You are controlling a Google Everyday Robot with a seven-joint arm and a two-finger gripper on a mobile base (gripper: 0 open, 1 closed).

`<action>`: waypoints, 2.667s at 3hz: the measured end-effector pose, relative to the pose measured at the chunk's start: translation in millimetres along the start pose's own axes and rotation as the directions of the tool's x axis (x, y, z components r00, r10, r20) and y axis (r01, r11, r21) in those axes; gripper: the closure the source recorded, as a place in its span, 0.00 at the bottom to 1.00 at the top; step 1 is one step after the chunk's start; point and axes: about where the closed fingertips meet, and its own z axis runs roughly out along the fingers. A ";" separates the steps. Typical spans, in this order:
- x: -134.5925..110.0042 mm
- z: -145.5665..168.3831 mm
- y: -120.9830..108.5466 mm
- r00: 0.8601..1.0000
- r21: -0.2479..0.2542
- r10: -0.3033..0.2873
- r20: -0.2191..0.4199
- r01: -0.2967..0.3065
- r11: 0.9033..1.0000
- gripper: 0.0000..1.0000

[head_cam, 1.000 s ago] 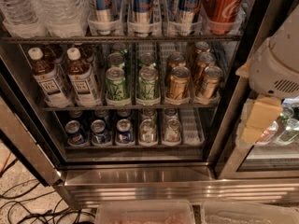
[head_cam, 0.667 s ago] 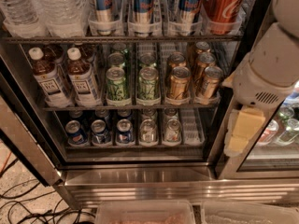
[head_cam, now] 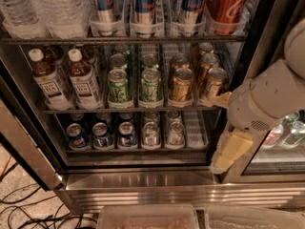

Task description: Pick blue plastic bottle from middle shelf of fridge

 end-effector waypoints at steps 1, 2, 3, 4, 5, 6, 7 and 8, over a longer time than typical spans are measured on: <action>-13.9 23.2 11.7 0.980 0.001 -0.019 0.196 0.019 1.000 0.00; -33.9 56.2 31.7 0.915 -0.073 0.063 0.400 -0.037 0.997 0.00; -70.4 58.9 48.1 0.801 -0.188 0.201 0.563 -0.113 0.976 0.00; -94.2 44.8 54.8 0.674 -0.271 0.331 0.660 -0.198 0.942 0.00; -108.7 24.9 57.5 0.576 -0.296 0.365 0.731 -0.214 0.931 0.00; -111.3 22.9 57.6 0.572 -0.298 0.366 0.734 -0.213 0.930 0.00; -111.3 23.0 57.6 0.572 -0.298 0.366 0.734 -0.213 0.930 0.00; -124.8 24.6 50.4 0.530 -0.231 0.321 0.785 -0.231 0.945 0.00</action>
Offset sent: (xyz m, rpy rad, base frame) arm -0.0226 0.1229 -0.0203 0.9831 0.1135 -0.0149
